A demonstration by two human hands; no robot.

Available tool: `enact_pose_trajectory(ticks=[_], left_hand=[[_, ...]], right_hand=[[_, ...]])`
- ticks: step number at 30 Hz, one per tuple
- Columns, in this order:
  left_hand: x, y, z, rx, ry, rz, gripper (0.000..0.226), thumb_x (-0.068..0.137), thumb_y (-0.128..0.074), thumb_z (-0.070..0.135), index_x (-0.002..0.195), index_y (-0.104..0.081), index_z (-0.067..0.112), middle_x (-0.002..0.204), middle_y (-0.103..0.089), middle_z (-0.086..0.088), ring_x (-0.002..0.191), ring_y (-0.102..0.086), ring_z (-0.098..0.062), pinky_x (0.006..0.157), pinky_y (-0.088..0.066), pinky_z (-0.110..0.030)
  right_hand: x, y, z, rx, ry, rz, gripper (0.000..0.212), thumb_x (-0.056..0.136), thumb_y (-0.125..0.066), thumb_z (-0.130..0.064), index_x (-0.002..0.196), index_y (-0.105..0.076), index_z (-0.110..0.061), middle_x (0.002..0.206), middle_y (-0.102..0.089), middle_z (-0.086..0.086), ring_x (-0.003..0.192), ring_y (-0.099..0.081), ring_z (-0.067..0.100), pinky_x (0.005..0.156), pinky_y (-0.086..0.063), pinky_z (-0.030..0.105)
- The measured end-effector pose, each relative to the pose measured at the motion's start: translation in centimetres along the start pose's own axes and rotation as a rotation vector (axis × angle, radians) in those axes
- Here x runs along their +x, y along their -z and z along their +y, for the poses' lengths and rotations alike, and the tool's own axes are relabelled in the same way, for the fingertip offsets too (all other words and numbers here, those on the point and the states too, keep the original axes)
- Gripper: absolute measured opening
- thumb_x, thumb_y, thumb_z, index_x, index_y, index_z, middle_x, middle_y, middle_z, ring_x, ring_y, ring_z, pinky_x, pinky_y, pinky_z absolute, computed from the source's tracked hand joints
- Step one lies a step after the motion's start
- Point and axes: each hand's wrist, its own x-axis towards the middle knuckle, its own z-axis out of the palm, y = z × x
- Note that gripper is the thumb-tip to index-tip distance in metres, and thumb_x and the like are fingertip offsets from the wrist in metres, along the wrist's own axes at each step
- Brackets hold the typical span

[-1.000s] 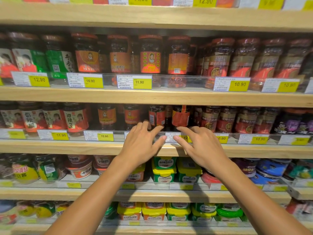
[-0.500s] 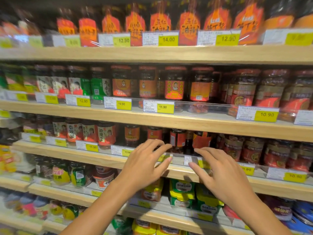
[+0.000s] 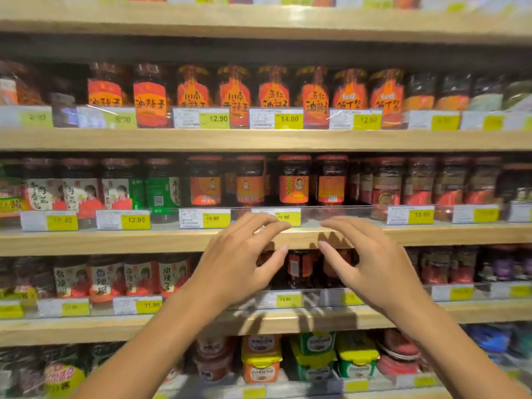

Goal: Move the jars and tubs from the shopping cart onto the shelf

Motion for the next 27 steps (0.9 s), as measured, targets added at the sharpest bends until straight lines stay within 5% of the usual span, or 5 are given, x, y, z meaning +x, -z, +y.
enact_pose_trajectory(ticks=[4, 27], left_hand=[[2.9, -0.3, 0.3, -0.011, -0.005, 0.024, 0.040, 0.095, -0.049, 0.043, 0.130, -0.060, 0.026, 0.123, -0.059, 0.010, 0.115, -0.054, -0.014, 0.087, -0.052, -0.038], [6.8, -3.9, 0.9, 0.184, 0.147, -0.164, 0.052, 0.098, -0.044, 0.051, 0.145, -0.044, 0.028, 0.142, -0.044, 0.012, 0.130, -0.045, -0.011, 0.095, -0.049, -0.037]], right_hand=[[1.9, 0.8, 1.5, -0.042, 0.004, -0.024, 0.037, 0.094, -0.058, -0.043, 0.124, -0.066, -0.022, 0.125, -0.066, -0.006, 0.121, -0.057, 0.014, 0.103, -0.044, 0.030], [6.5, -1.0, 4.4, -0.130, 0.047, -0.247, 0.054, 0.101, -0.044, -0.052, 0.147, -0.048, -0.025, 0.140, -0.060, -0.004, 0.125, -0.051, 0.020, 0.099, -0.044, 0.040]])
